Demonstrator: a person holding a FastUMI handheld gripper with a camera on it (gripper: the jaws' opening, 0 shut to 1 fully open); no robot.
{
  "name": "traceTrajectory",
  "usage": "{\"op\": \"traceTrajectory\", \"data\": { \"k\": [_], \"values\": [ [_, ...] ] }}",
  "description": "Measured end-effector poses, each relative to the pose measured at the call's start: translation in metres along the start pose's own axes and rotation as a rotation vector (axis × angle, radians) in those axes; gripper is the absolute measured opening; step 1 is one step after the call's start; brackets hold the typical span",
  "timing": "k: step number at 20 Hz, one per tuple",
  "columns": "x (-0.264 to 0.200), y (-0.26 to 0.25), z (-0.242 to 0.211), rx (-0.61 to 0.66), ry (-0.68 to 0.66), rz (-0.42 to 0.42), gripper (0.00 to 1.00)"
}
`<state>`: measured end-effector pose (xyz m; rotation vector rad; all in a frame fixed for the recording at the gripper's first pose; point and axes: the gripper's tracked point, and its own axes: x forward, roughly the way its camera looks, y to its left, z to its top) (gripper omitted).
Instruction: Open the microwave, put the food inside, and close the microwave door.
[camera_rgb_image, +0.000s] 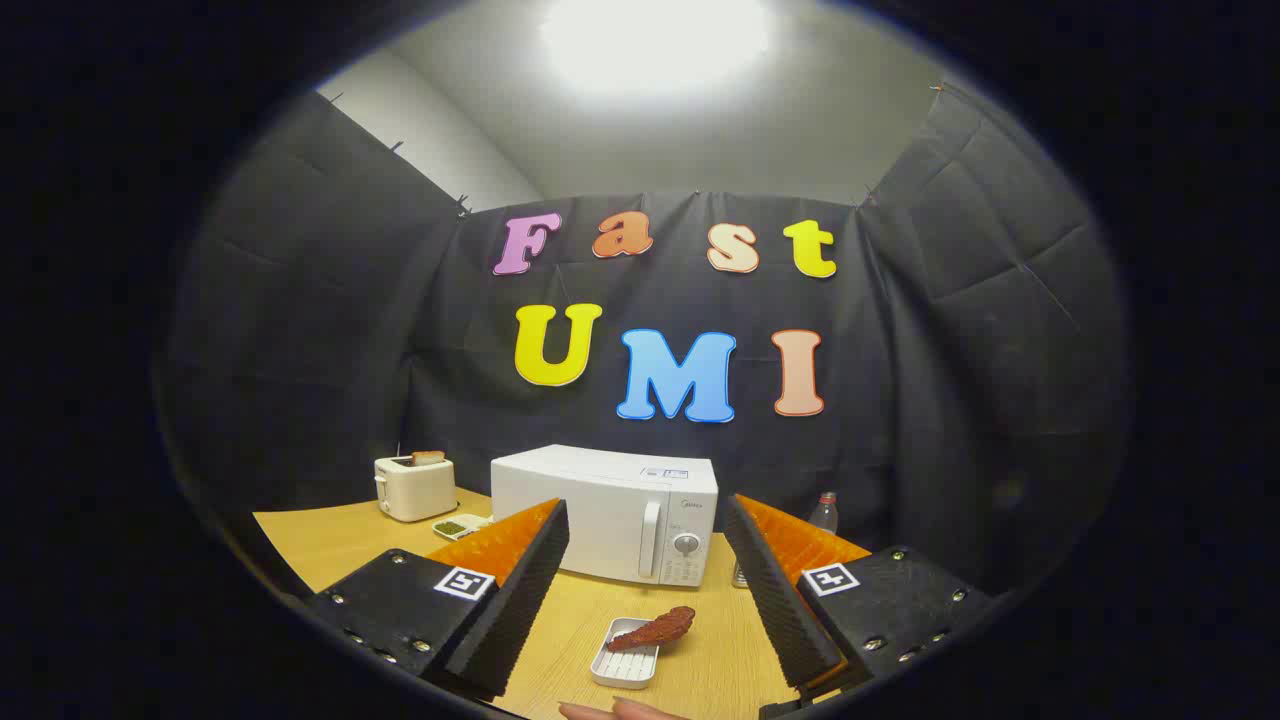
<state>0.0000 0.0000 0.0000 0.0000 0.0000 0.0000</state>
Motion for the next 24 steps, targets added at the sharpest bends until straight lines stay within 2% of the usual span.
{"op": "traceTrajectory", "data": {
  "k": [15, 24],
  "values": [
    [0.008, 0.006, -0.011, 0.003, 0.023, 0.006, 0.96],
    [0.043, 0.011, -0.032, 0.017, 0.050, 0.012, 0.96]
  ]
}}
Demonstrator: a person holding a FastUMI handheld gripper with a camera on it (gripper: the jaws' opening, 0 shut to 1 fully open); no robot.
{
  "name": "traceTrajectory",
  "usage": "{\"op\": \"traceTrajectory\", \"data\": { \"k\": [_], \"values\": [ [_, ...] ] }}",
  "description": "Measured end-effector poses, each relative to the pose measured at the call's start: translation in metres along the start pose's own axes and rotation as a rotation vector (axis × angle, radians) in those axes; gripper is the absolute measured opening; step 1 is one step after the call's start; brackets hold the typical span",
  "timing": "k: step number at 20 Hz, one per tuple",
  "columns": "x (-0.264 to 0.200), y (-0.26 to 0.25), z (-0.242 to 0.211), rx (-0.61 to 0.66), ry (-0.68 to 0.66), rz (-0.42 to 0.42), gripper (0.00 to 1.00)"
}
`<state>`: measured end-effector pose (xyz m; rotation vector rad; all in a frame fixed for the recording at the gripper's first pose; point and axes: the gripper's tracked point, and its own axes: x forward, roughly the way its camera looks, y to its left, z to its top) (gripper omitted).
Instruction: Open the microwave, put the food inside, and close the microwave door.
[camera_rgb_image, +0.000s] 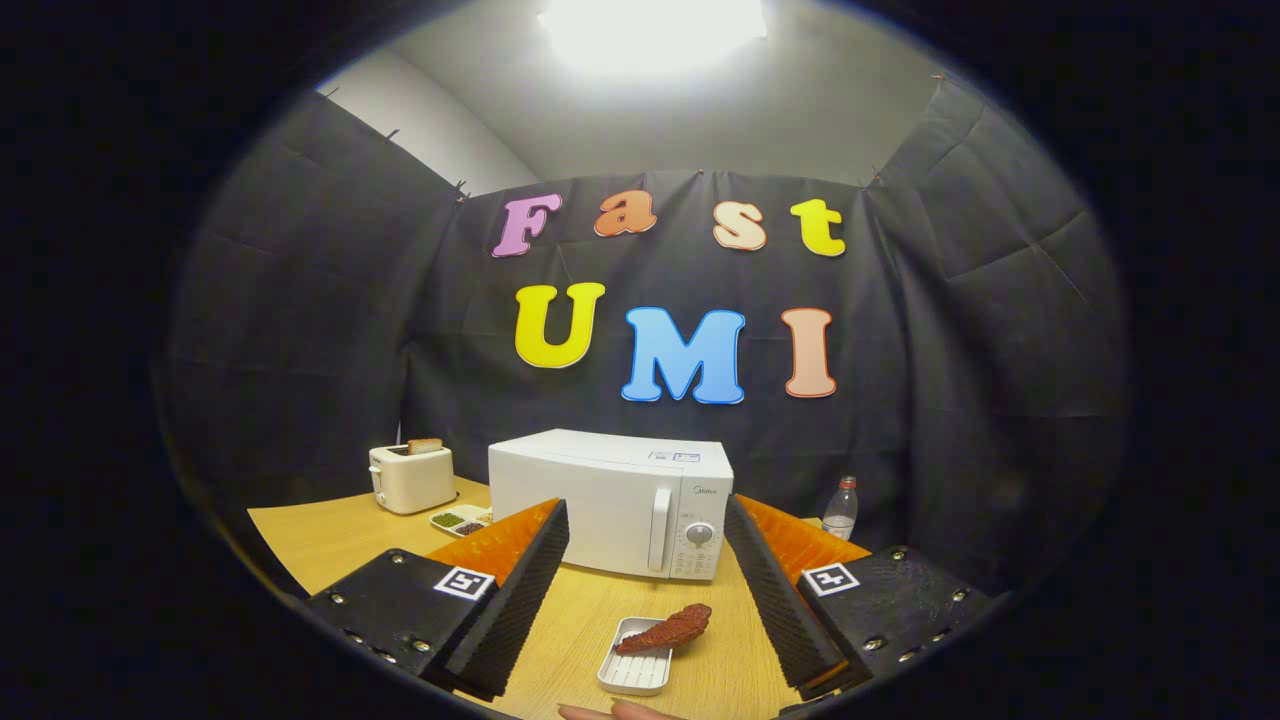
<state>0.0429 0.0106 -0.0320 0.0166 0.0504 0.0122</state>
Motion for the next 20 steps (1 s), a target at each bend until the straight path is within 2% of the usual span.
{"op": "traceTrajectory", "data": {
  "k": [12, 15, 20],
  "values": [
    [0.081, 0.010, -0.023, -0.011, 0.001, 0.005, 0.96],
    [0.105, 0.006, -0.034, -0.013, 0.004, -0.019, 0.96],
    [0.150, 0.000, -0.056, 0.050, 0.019, -0.032, 0.96]
  ]
}}
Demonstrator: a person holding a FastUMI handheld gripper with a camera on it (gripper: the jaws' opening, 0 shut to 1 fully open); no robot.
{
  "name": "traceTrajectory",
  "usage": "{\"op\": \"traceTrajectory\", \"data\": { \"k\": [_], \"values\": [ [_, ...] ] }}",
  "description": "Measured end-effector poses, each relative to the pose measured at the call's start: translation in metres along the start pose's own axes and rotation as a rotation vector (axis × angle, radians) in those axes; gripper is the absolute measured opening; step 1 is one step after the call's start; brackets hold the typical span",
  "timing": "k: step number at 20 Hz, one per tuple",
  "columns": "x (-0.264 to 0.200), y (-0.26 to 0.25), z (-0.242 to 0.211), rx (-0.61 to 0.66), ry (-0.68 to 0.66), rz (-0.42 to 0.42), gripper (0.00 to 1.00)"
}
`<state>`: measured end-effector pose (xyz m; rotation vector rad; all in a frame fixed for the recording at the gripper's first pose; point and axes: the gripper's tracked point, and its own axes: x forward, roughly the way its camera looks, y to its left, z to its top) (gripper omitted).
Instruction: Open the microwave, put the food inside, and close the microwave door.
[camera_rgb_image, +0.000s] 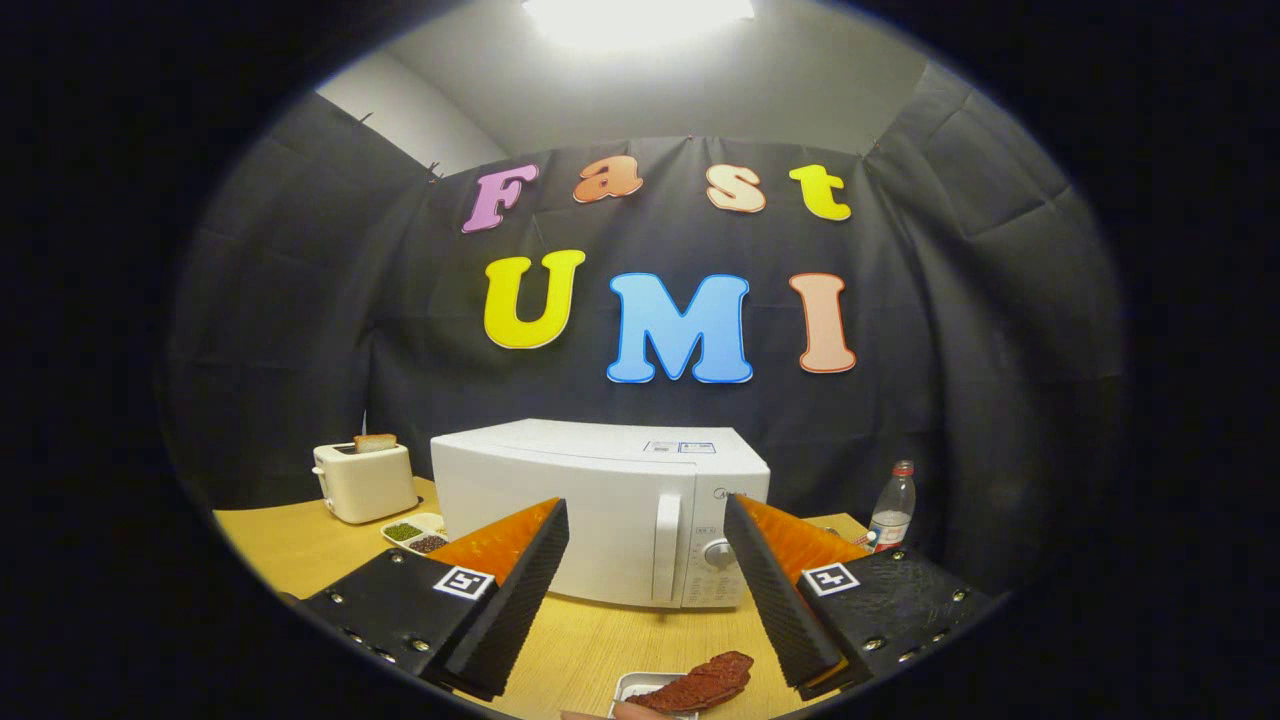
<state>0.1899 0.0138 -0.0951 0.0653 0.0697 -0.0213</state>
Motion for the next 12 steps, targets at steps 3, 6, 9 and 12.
{"op": "traceTrajectory", "data": {
  "k": [3, 6, 9, 12],
  "values": [
    [0.029, -0.012, -0.019, 0.006, 0.028, -0.032, 0.96],
    [0.051, -0.017, -0.035, 0.030, 0.053, -0.037, 0.96],
    [0.071, -0.017, -0.051, 0.058, 0.071, -0.029, 0.96],
    [0.091, -0.022, -0.066, 0.069, 0.080, -0.046, 0.96]
  ]
}}
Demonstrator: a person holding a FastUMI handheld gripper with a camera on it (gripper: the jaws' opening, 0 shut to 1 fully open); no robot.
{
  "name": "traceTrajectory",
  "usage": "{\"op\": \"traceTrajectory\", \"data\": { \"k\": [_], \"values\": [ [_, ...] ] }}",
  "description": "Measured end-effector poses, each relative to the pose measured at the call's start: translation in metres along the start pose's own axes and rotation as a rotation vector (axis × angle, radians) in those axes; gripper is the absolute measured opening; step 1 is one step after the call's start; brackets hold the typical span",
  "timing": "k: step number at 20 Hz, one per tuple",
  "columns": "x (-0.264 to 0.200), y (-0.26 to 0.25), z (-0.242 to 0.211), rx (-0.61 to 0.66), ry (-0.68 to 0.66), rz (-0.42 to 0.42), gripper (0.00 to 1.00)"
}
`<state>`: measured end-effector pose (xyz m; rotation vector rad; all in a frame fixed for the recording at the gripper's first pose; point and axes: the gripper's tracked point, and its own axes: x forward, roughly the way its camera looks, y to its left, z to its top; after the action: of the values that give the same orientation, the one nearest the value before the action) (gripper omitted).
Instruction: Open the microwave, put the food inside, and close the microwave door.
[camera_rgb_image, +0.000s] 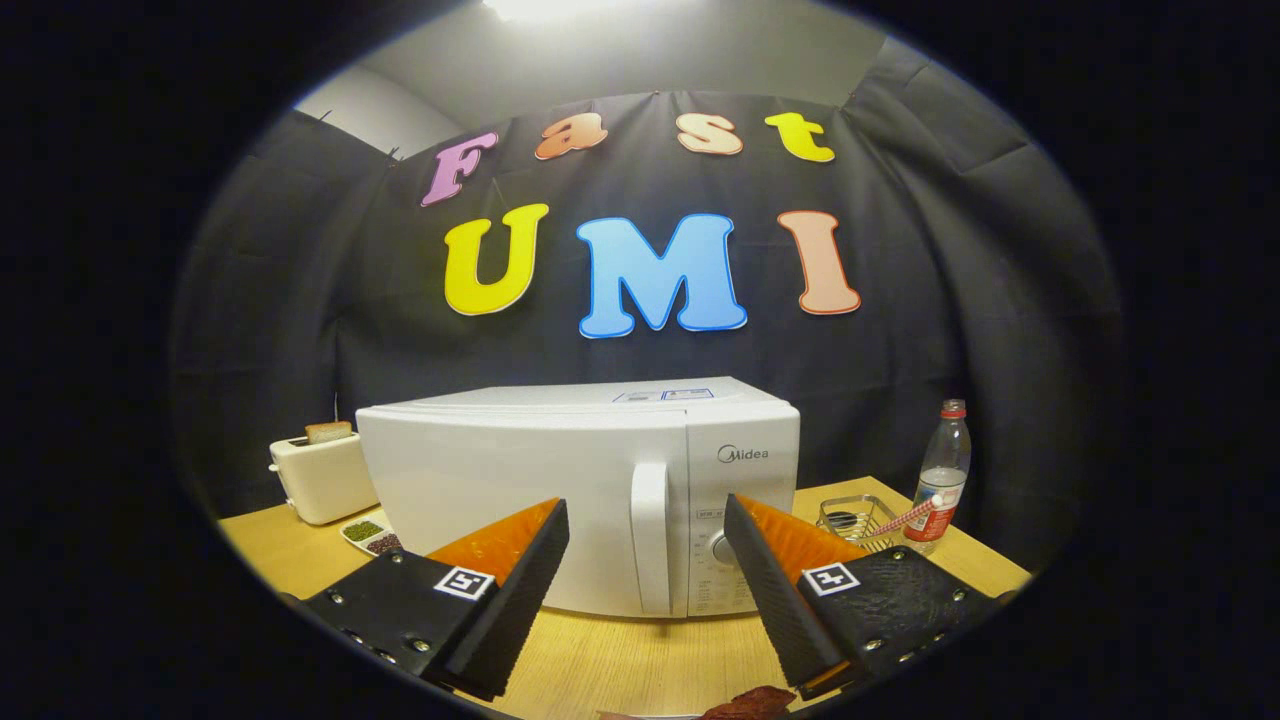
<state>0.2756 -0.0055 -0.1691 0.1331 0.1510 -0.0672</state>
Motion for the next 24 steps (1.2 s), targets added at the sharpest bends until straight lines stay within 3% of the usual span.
{"op": "traceTrajectory", "data": {
  "k": [6, 8, 11, 12, 15, 18, 23, 24],
  "values": [
    [0.035, -0.008, -0.022, -0.005, 0.029, -0.038, 0.91],
    [0.045, -0.009, -0.030, -0.006, 0.047, -0.039, 0.73],
    [0.045, -0.008, -0.038, -0.014, 0.065, -0.037, 0.69],
    [0.049, -0.010, -0.042, -0.036, 0.060, -0.051, 0.49],
    [0.055, -0.004, -0.040, -0.065, 0.037, -0.053, 0.42],
    [0.051, -0.002, -0.041, -0.033, 0.053, -0.065, 0.21],
    [0.042, 0.000, -0.041, 0.000, 0.072, -0.073, 0.20],
    [0.036, 0.002, -0.041, 0.008, 0.069, -0.079, 0.12]
  ]
}}
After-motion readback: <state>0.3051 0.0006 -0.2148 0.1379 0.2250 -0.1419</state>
